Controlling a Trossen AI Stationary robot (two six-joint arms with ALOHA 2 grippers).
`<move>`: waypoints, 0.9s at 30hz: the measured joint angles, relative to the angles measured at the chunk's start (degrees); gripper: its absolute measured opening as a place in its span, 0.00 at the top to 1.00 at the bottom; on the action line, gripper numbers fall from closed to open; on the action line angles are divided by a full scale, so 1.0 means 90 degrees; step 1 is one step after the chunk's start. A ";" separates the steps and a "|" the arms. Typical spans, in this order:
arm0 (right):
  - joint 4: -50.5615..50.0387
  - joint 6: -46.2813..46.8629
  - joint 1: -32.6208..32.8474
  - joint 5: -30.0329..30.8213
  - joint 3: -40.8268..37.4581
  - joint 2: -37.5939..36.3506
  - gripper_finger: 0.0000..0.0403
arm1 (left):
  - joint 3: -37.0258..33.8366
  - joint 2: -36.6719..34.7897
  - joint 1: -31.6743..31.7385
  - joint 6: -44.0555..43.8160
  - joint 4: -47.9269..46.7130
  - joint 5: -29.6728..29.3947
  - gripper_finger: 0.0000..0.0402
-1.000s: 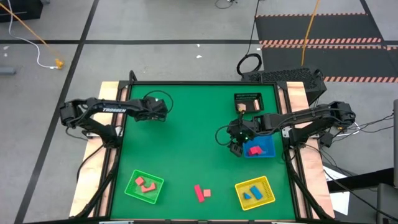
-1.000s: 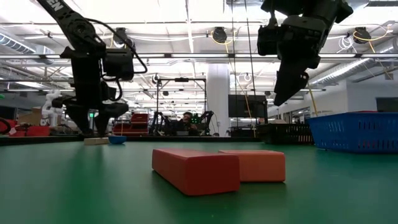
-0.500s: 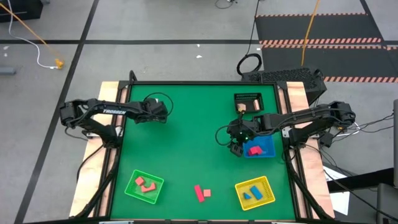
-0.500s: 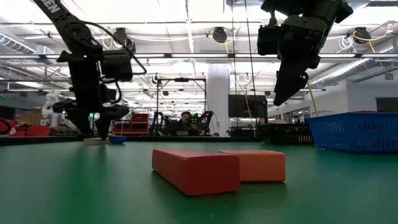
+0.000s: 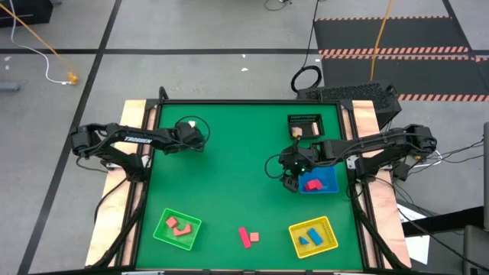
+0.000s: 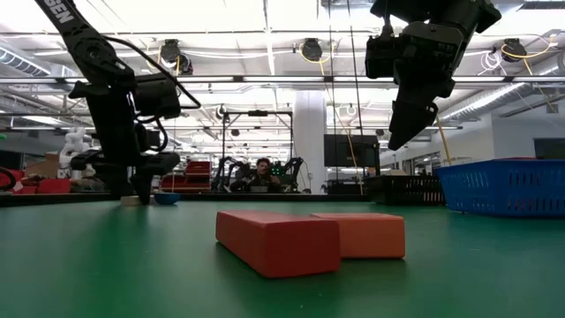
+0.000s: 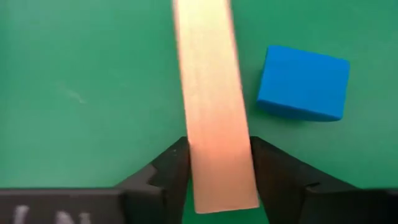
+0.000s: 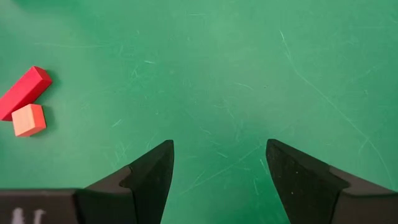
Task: Sort & place blocks by color
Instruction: Put the brown block into the black bin
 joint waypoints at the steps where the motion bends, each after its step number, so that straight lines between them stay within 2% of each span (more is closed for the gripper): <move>1: 0.0000 0.0000 0.0000 0.0000 0.0000 0.0000 0.39 | 0.0002 0.0000 -0.0002 0.0062 -0.0001 0.0003 0.64; 2: 0.0000 0.0001 0.0000 0.0000 0.0000 0.0000 0.39 | -0.0001 0.0000 -0.0002 0.0111 -0.0008 0.0003 0.67; 10: 0.0000 0.0344 0.0000 0.0005 0.0000 0.0000 0.39 | -0.0017 -0.0020 -0.0130 0.0210 -0.0012 -0.0143 0.67; 16: 0.0089 0.0706 -0.0061 0.0002 0.0000 0.0000 0.39 | 0.0016 -0.0428 -0.0125 0.0362 -0.0221 -0.0142 0.67; 23: 0.0820 0.1854 -0.0695 -0.0022 0.0000 0.0002 0.39 | 0.0335 -0.1002 -0.0269 0.0909 -0.0040 -0.0250 0.67; 27: 0.1514 0.2131 -0.1164 -0.0688 0.0000 0.0002 0.39 | 0.0414 -0.1201 -0.0706 0.1564 0.0694 -0.0260 0.67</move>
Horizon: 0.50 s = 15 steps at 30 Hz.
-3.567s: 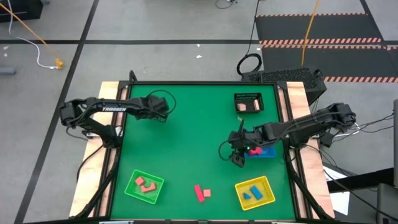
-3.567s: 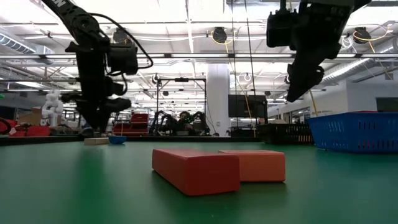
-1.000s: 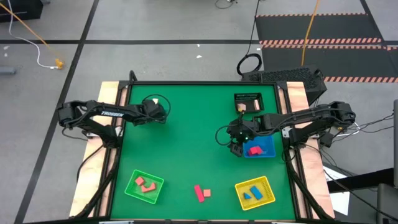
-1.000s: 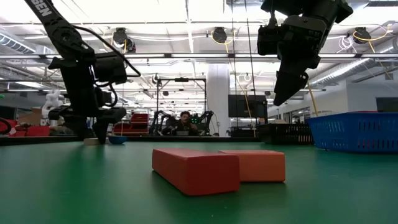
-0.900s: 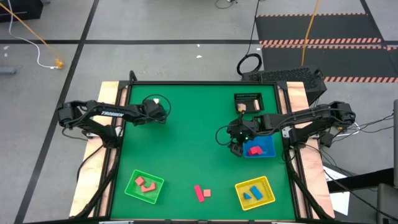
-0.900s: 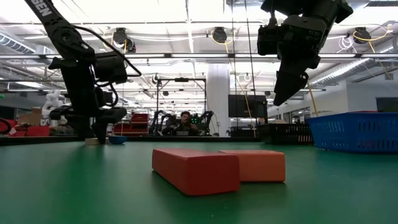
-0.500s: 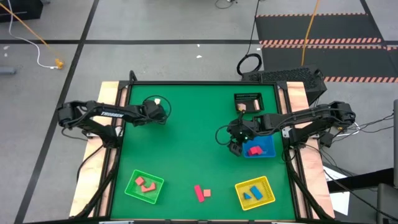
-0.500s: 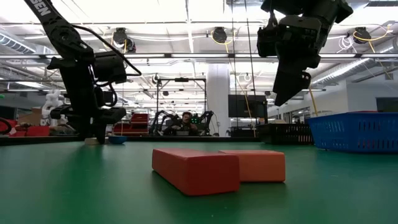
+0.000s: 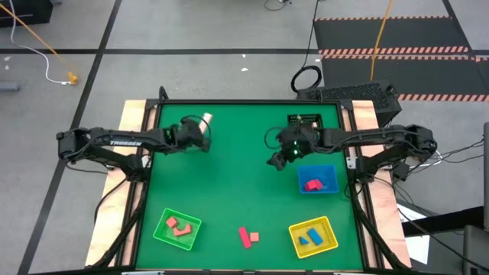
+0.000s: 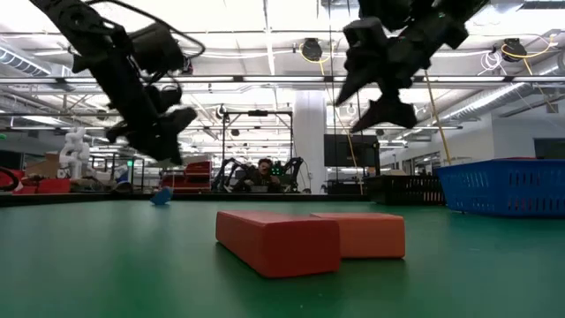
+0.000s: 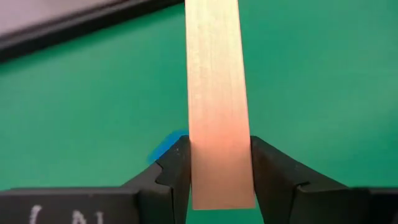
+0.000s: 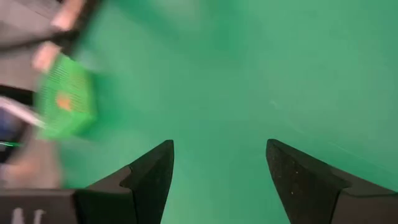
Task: Sort & place blocks by color
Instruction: Put the brown block into the black bin
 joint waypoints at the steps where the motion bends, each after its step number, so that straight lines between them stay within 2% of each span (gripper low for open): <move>1: 0.0203 0.0123 -0.0121 -0.0250 0.0000 0.0000 0.39 | 0.0000 0.0003 -0.0151 0.0191 0.0240 0.0012 0.67; 5: 0.1071 0.0694 -0.0526 -0.1009 0.0000 0.0000 0.39 | 0.0000 0.0005 -0.0798 0.0878 0.1176 0.0075 0.67; 8: 0.1681 0.1036 -0.0717 -0.1293 0.0000 0.0001 0.39 | 0.0000 0.0029 -0.1259 0.1315 0.1807 0.0073 0.67; 15: 0.2525 0.1374 -0.0808 -0.1320 0.0002 0.0249 0.39 | 0.0000 0.0029 -0.2009 0.1977 0.3103 0.0191 0.67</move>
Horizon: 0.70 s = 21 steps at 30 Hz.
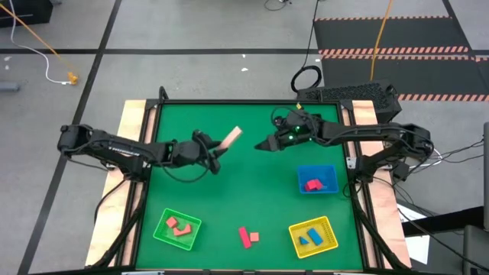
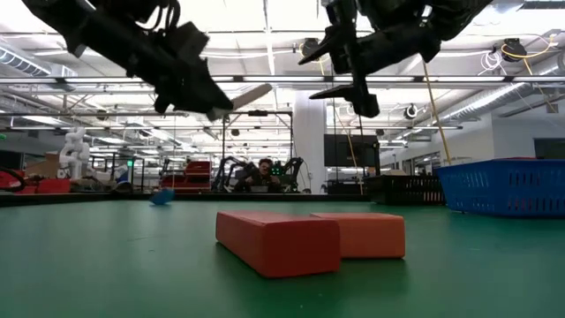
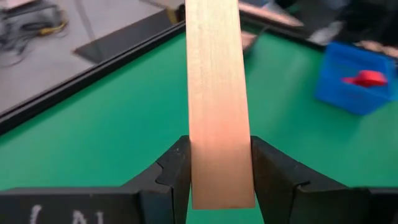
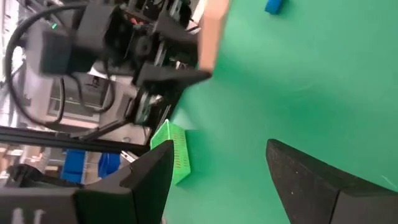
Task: Sort & place blocks by color
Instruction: Put the brown block into the black bin
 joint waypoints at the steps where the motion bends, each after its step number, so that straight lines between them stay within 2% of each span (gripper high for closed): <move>1: 0.0082 0.0070 0.0000 -0.0017 0.0000 0.0062 0.39 | 0.0001 0.0000 -0.0068 0.0039 0.0064 0.0017 0.67; 6: 0.0962 0.0175 -0.0029 -0.0324 0.0000 0.0328 0.39 | 0.0002 0.0000 -0.0299 0.0095 0.0106 0.0024 0.67; 21: 0.2621 0.0553 -0.0036 -0.0280 0.0002 0.1355 0.39 | 0.0002 0.0411 -0.0599 0.0574 0.0058 0.0058 0.67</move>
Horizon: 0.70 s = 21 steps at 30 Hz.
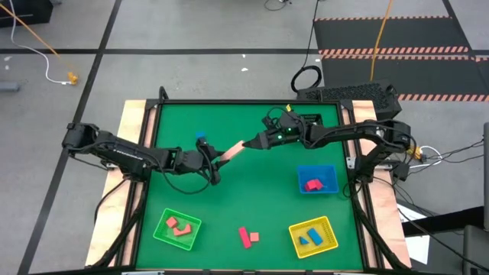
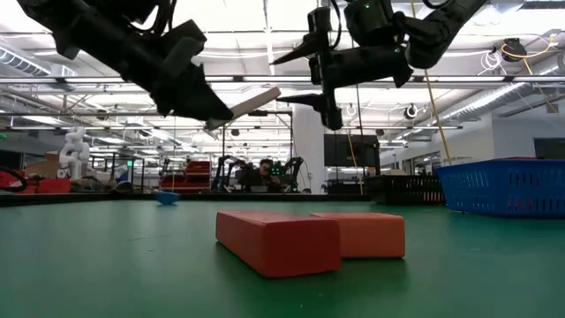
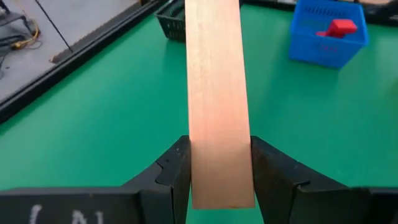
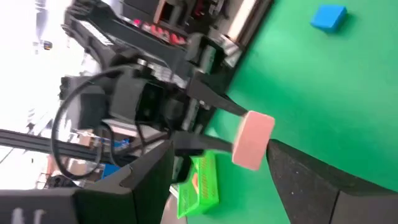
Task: Sort & place blocks by color
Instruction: Put the brown block into the black bin
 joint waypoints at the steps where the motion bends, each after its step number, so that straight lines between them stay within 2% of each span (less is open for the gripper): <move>1: 0.0123 0.0005 0.0000 0.0025 0.0000 0.0057 0.39 | 0.0000 0.0065 0.0010 0.0000 0.0102 0.0045 0.67; 13: 0.0351 -0.0015 0.0024 0.0143 0.0343 0.0890 0.40 | 0.0005 0.0160 0.0017 0.0344 0.0101 0.0140 0.67; 16: 0.0372 -0.0019 0.0024 0.0129 0.0393 0.0978 0.45 | 0.0005 0.0160 0.0017 0.0408 0.0115 0.0082 0.67; 21: 0.0304 -0.0007 0.0028 0.0126 0.0396 0.1046 0.58 | 0.0005 0.0160 0.0017 0.0662 0.0122 -0.0171 0.67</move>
